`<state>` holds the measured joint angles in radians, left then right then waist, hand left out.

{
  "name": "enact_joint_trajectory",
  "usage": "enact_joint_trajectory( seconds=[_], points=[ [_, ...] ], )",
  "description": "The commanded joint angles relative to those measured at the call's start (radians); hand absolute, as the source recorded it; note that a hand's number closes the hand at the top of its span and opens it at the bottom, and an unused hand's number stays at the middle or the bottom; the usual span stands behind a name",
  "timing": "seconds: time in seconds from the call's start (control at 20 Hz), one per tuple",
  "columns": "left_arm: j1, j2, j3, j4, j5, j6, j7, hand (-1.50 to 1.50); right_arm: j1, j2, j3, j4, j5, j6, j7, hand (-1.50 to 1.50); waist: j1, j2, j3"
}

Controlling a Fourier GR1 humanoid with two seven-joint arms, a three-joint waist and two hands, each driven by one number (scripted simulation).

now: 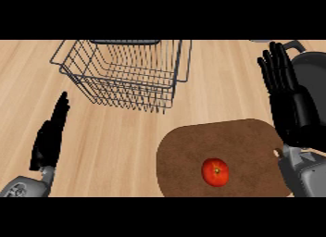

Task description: Pick the tomato from the cutting board and place it in the pot

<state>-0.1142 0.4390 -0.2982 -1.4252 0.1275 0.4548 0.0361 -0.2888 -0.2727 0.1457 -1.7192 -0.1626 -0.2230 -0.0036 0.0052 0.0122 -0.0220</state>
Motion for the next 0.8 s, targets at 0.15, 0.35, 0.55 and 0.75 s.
enact_joint_trajectory(
  seconds=[0.15, 0.35, 0.55, 0.75],
  points=[
    [0.022, -0.023, -0.038, 0.009, 0.102, -0.178, 0.033, 0.0, 0.214, 0.004, 0.196, -0.024, 0.158, -0.055, 0.183, 1.5, -0.033, -0.016, 0.018],
    [0.056, -0.054, -0.079, -0.001, 0.141, -0.217, 0.07, 0.0, 0.226, -0.137, 0.094, 0.062, 0.466, -0.278, 0.173, 1.5, -0.103, -0.03, 0.008],
    [0.066, -0.048, -0.08, 0.0, 0.175, -0.274, 0.065, 0.0, 0.332, 0.096, 0.206, -0.104, 0.584, -0.544, -0.022, -1.5, -0.069, -0.028, 0.021],
    [0.002, -0.045, -0.061, 0.028, 0.187, -0.319, 0.081, 0.0, 0.499, 0.17, 0.42, -0.25, 0.806, -0.642, 0.001, -1.5, -0.047, -0.021, 0.019]
  ],
)
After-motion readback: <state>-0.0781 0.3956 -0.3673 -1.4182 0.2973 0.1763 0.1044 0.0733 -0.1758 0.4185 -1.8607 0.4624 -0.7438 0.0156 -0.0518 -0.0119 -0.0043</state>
